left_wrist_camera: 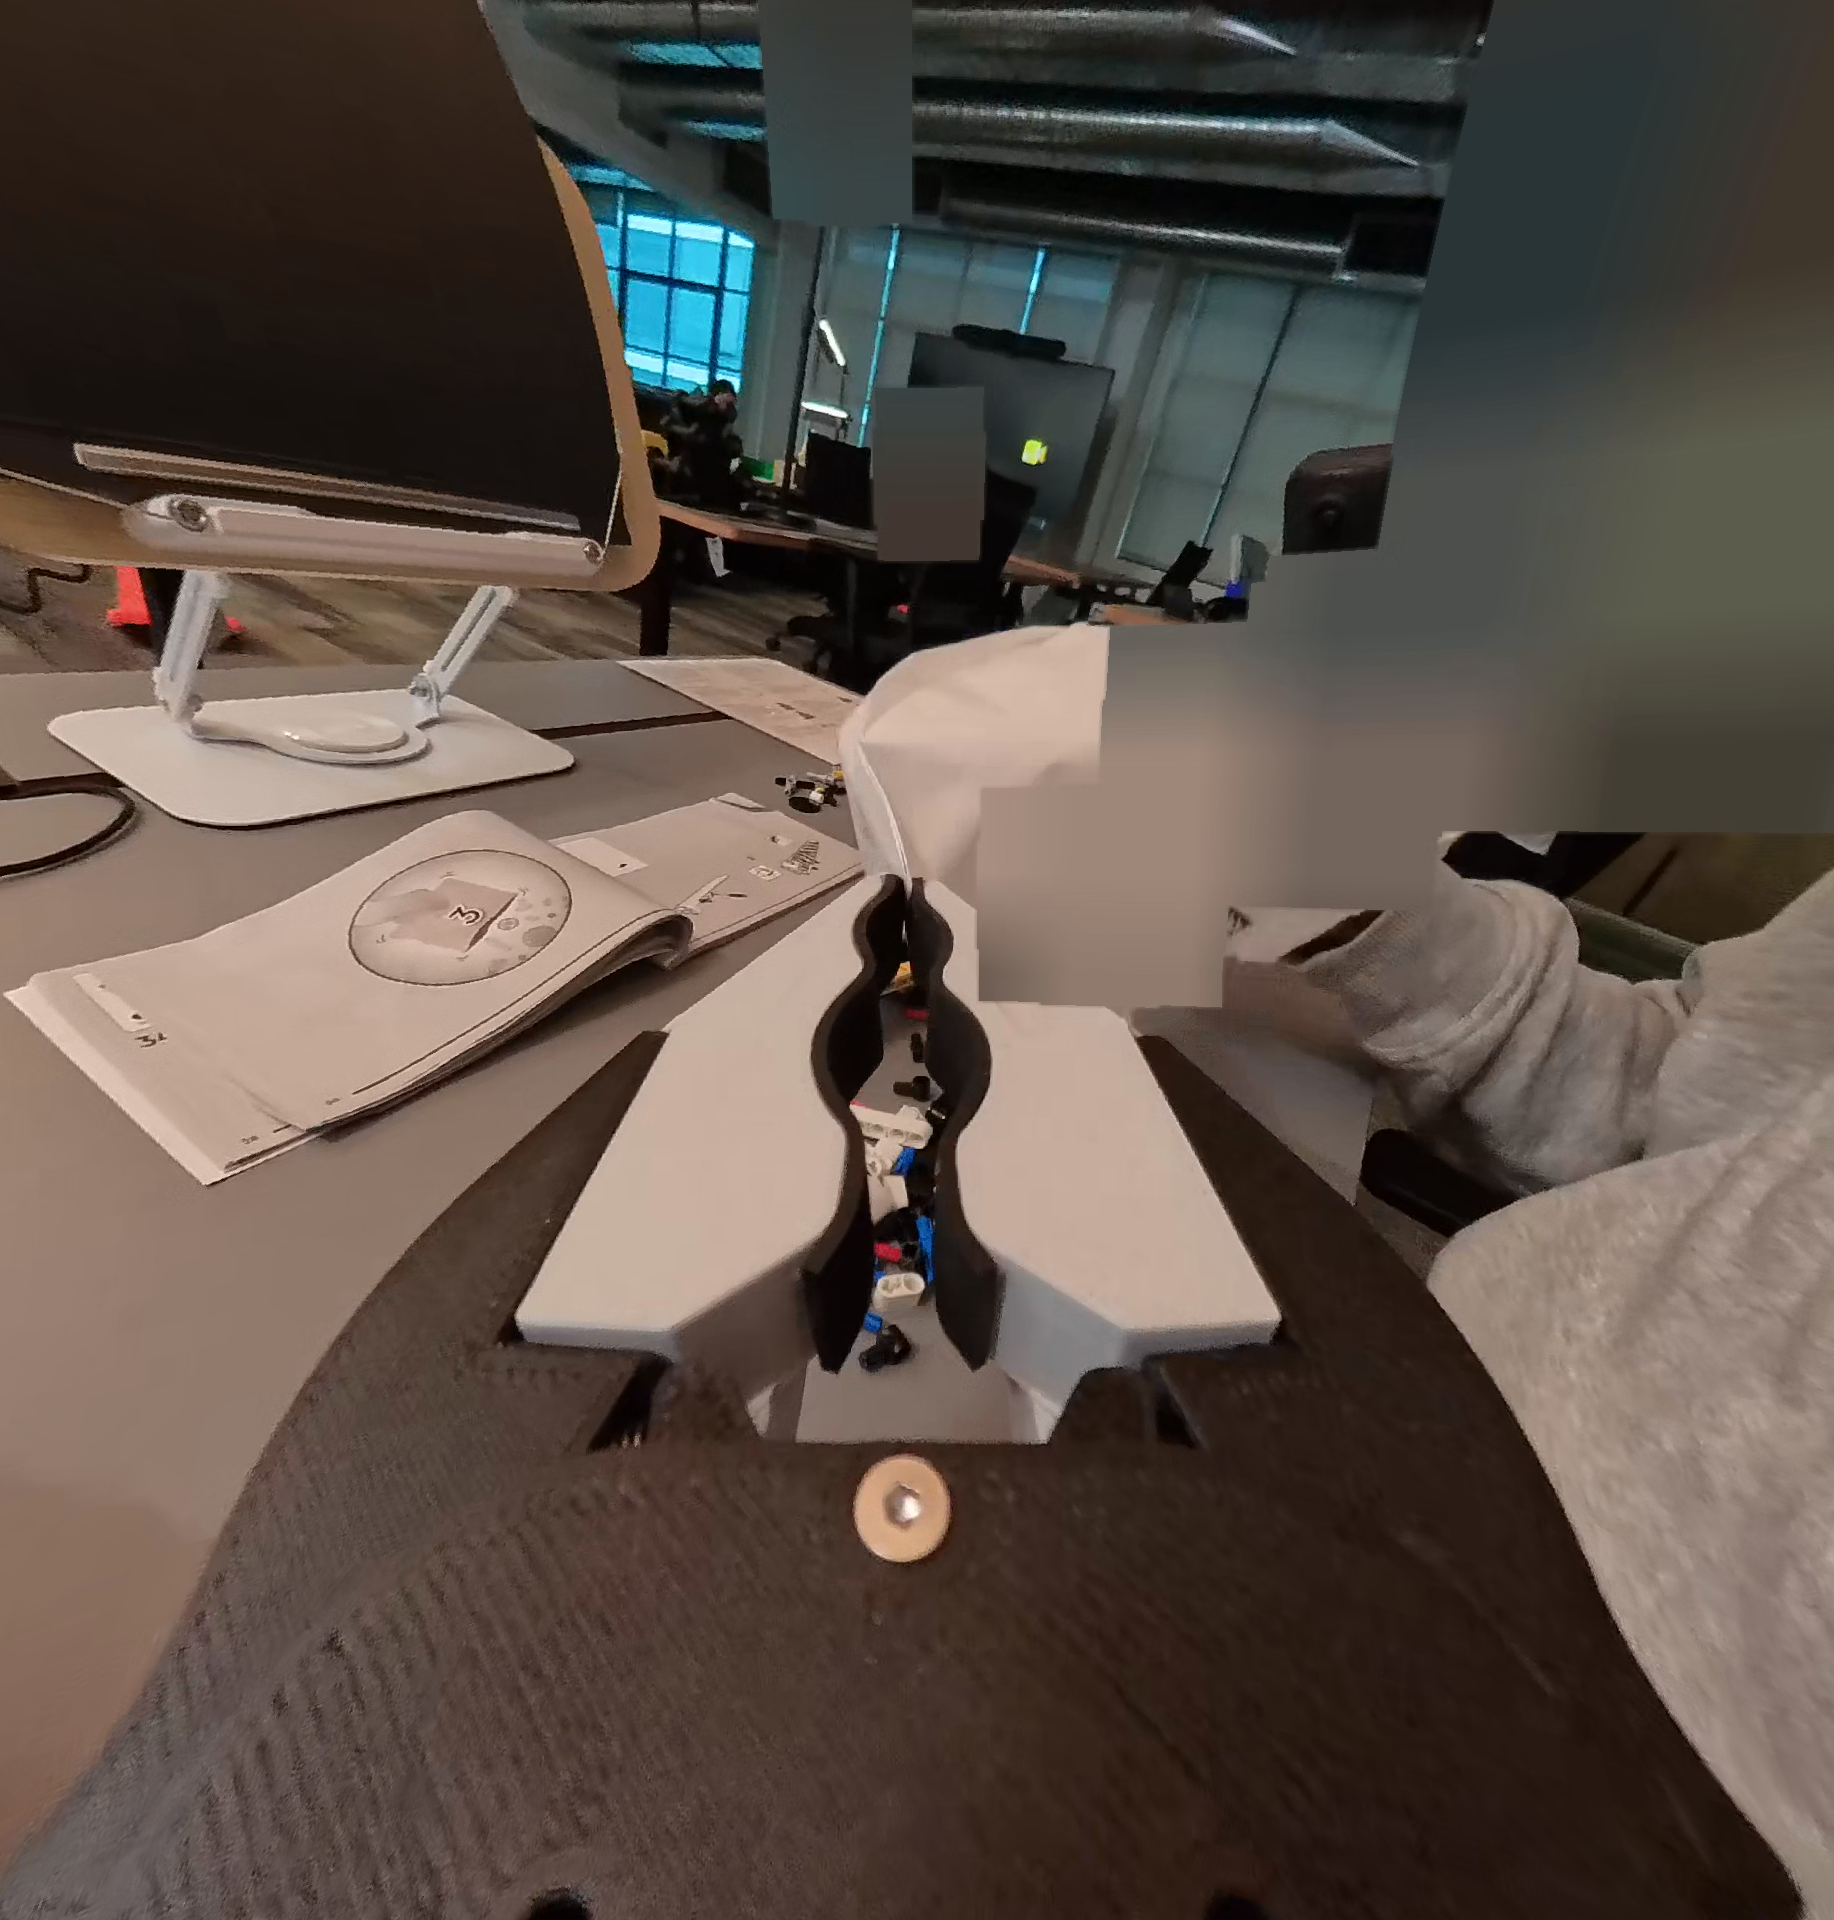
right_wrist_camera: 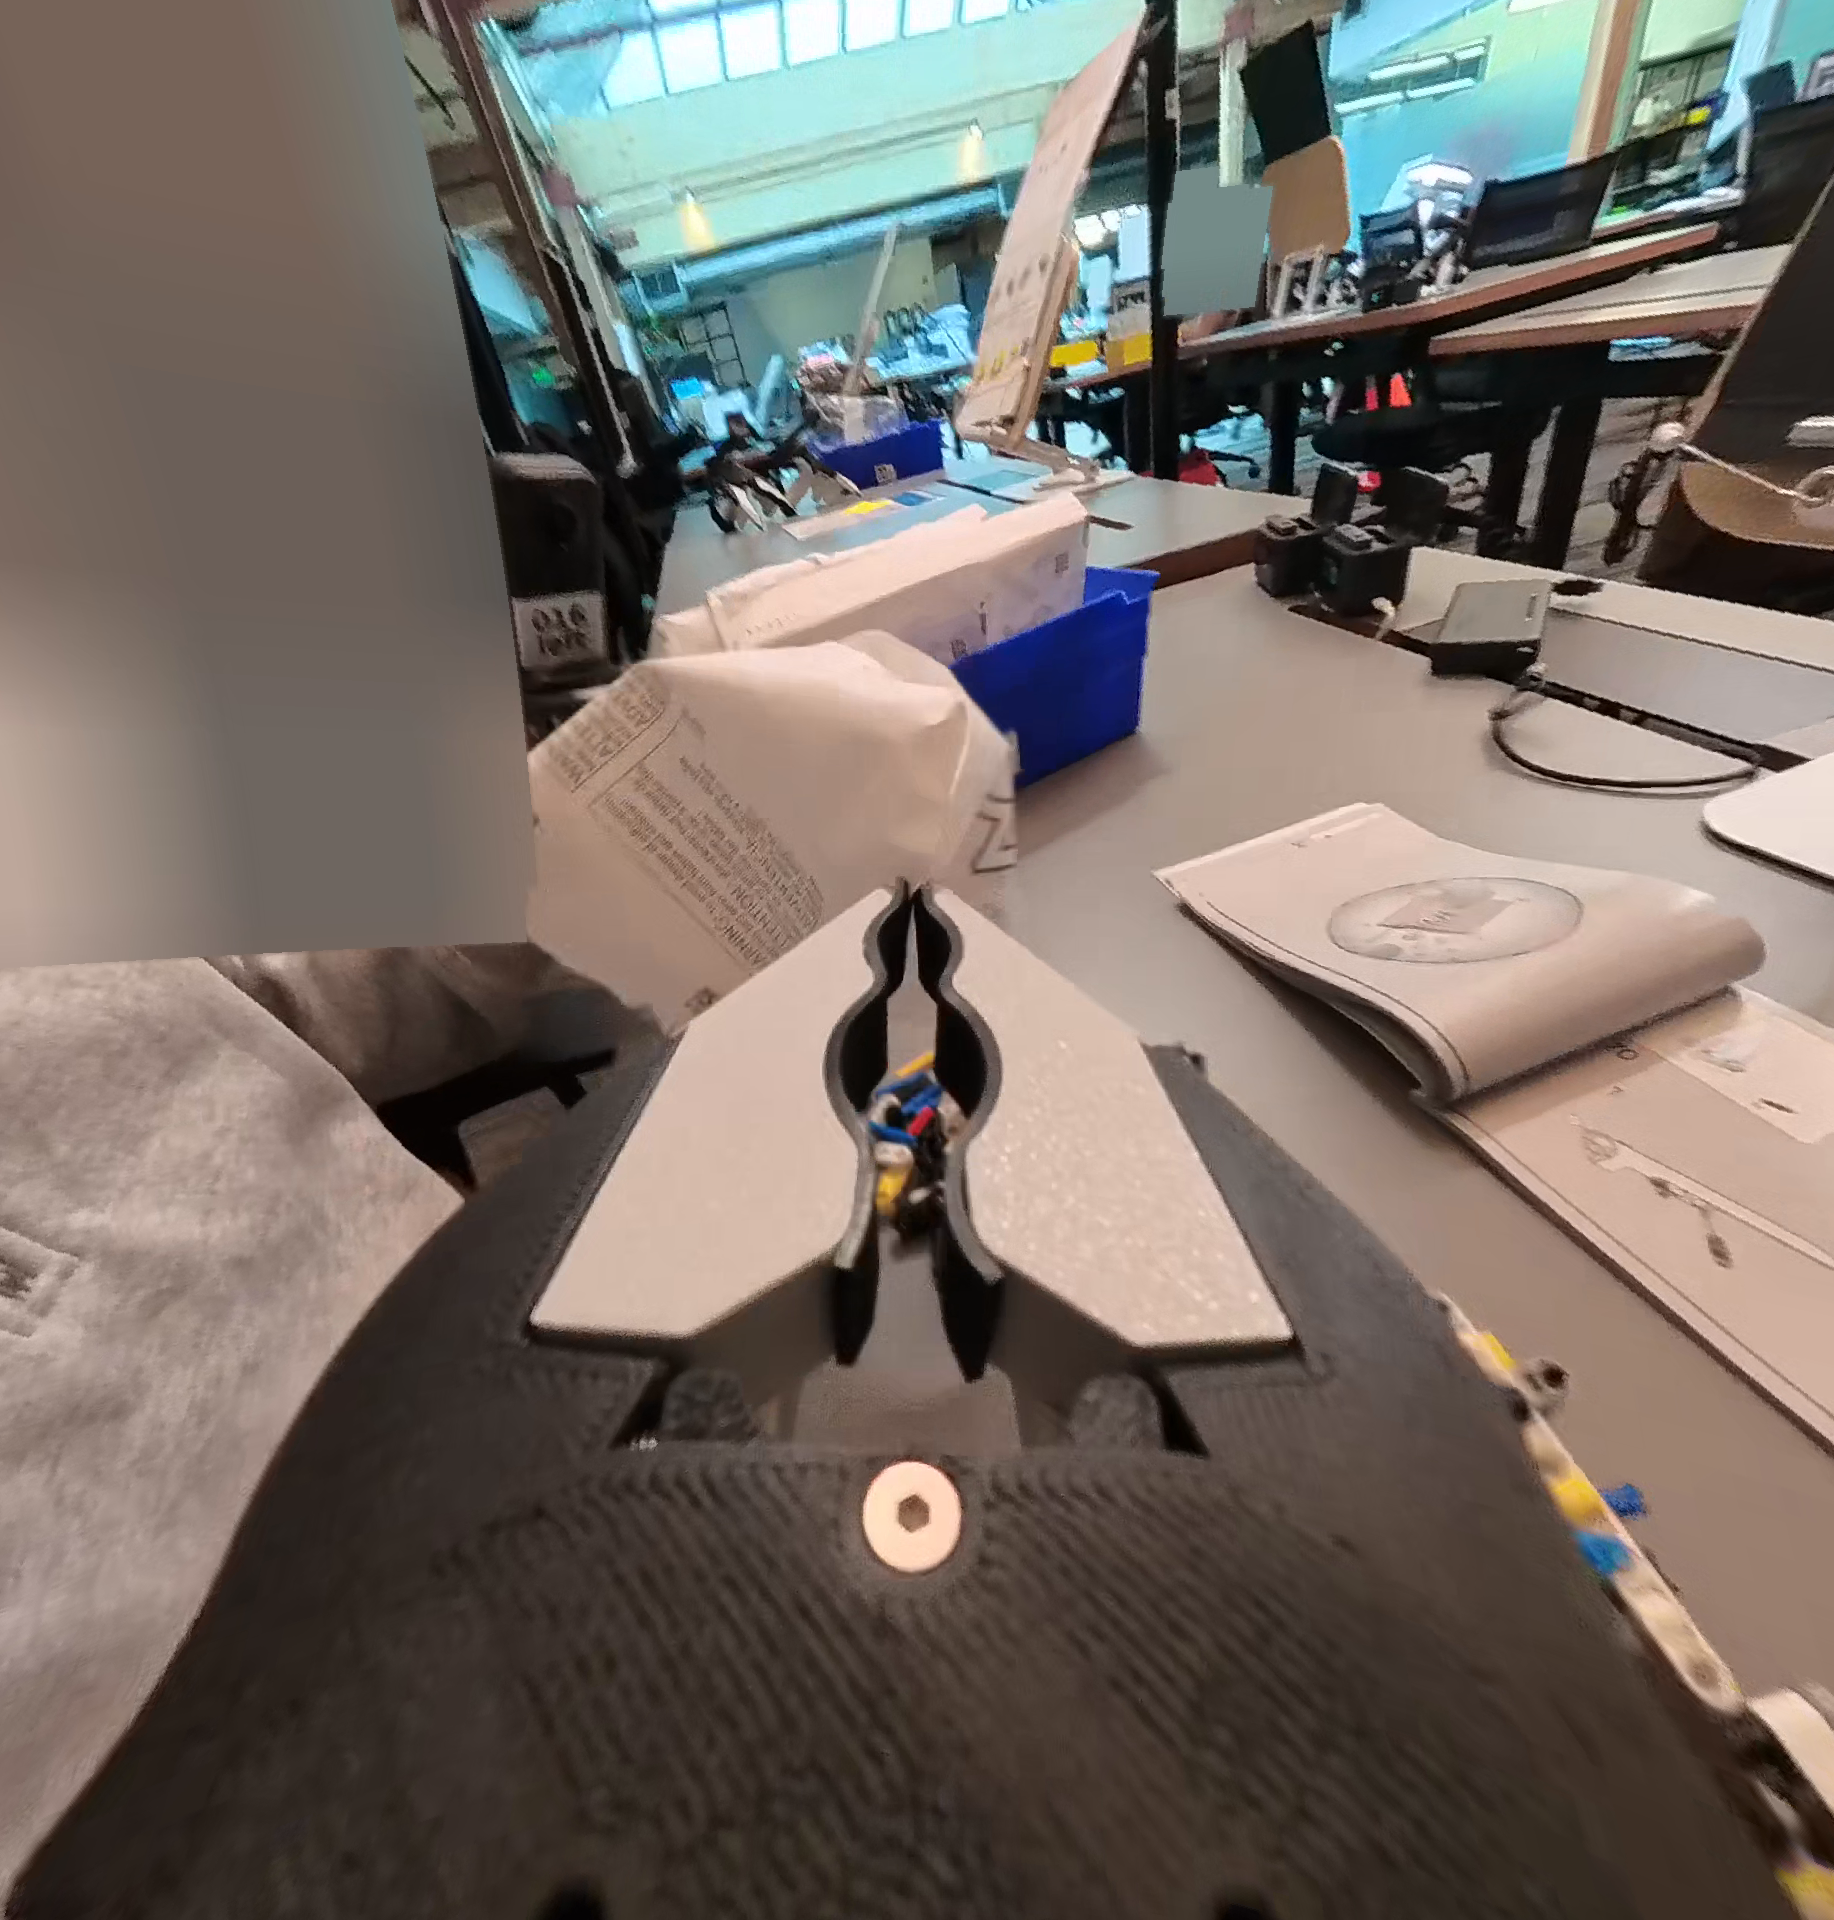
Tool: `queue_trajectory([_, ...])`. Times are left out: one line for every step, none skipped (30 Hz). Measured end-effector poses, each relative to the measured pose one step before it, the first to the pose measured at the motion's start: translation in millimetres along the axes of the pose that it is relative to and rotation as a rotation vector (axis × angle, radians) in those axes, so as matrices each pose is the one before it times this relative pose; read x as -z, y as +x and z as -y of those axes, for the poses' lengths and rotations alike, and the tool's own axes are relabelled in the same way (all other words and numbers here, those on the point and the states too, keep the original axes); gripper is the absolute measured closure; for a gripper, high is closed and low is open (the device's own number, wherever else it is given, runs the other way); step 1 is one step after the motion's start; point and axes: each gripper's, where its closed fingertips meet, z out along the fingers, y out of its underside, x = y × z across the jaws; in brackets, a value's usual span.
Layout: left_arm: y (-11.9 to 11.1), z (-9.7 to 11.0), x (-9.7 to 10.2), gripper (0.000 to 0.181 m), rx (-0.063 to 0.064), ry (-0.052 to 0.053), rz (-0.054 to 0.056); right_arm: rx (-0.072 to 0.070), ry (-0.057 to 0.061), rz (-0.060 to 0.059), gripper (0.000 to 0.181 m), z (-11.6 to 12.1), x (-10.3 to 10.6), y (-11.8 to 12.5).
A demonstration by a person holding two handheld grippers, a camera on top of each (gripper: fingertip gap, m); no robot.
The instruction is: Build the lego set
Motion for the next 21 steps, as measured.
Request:
queue_trajectory([-1.94,0.69,-1.47,0.181,-0.0007,0.0033,0.0077,-0.0127,0.0166,0.0166,0.181,3.18,-2.33,-1.62])
queue_trajectory([-1.88,2.93,0.06,0.181,-0.0023,0.0109,0.0085,0.0022,0.0084,-0.0023,0.181,2.48,-1.13,0.67])
queue_trajectory([-2.23,3.99,1.52,0.181,-0.0002,0.0137,0.0109,0.0164,-0.0003,-0.0172,0.181,1.58,0.54,2.49])
queue_trajectory([-1.81,2.64,1.78,0.181,-0.0024,0.0041,0.0099,0.0195,-0.0066,-0.0190,0.181,0.87,1.78,2.81])
queue_trajectory([-0.81,0.06,1.03,0.181,-0.0069,-0.0064,0.0060,0.0125,-0.0065,-0.0147,0.181,0.26,1.88,2.31])
queue_trajectory([0.13,-3.46,-1.20,0.181,-0.0110,-0.0182,0.0048,0.0031,-0.0063,-0.0068,0.181,-0.53,0.09,1.35])
queue_trajectory([0.40,-5.54,-3.06,0.181,-0.0141,-0.0229,0.0071,-0.0022,-0.0125,0.0044,0.181,-2.26,-2.28,-0.63])
queue_trajectory([-1.47,-5.79,-3.07,0.181,-0.0191,-0.0245,0.0178,0.0006,-0.0141,0.0077,0.181,-3.09,-3.42,-1.46])
queue_trajectory([-3.30,-3.26,-1.60,0.181,-0.0198,-0.0135,0.0267,0.0096,-0.0096,-0.0024,0.181,-2.17,-2.40,-0.41])
queue_trajectory([-2.89,0.50,0.87,0.181,-0.0053,0.0057,0.0168,0.0135,-0.0047,-0.0126,0.181,-0.71,-0.09,1.44])
queue_trajectory([-0.60,2.96,2.23,0.181,0.0160,0.0175,-0.0043,0.0071,0.0024,-0.0148,0.181,0.94,2.06,2.55])
queue_trajectory([0.97,2.50,1.94,0.181,0.0236,0.0137,-0.0137,-0.0042,0.0105,-0.0075,0.181,1.90,2.48,2.22])
queue_trajectory([1.44,-0.80,0.43,0.181,0.0124,-0.0017,-0.0090,-0.0148,0.0084,0.0091,0.181,0.90,0.96,-0.01])
queue_trajectory([0.72,-3.61,-0.88,0.181,-0.0047,-0.0156,0.0023,-0.0122,-0.0087,0.0153,0.181,-2.13,-0.81,-1.30])
queue_trajectory([0.08,-4.82,-0.58,0.181,-0.0155,-0.0225,0.0088,0.0086,-0.0216,-0.0055,0.181,-3.80,-0.37,1.16])
queue_trajectory([0.22,-3.90,0.28,0.181,-0.0144,-0.0188,0.0062,0.0257,-0.0117,-0.0323,0.181,-1.52,1.90,4.65])
queue_trajectory([0.81,-1.58,1.40,0.181,-0.0030,-0.0068,0.0000,0.0166,0.0082,-0.0286,0.181,1.71,3.66,4.38])
queue_trajectory([1.61,0.03,1.67,0.181,0.0092,0.0017,-0.0066,-0.0099,0.0248,0.0012,0.181,3.95,3.13,0.78])
queue_trajectory([1.93,0.75,1.70,0.181,0.0146,0.0062,-0.0095,-0.0290,0.0222,0.0247,0.181,2.77,0.98,-2.43])
queue_trajectory([1.24,1.01,1.45,0.181,0.0113,0.0070,-0.0037,-0.0243,0.0034,0.0242,0.181,-0.89,-1.00,-2.93])
queue_trajectory([0.66,0.44,1.23,0.181,0.0031,0.0014,0.0010,-0.0014,-0.0112,0.0032,0.181,-3.24,-1.22,-0.31])
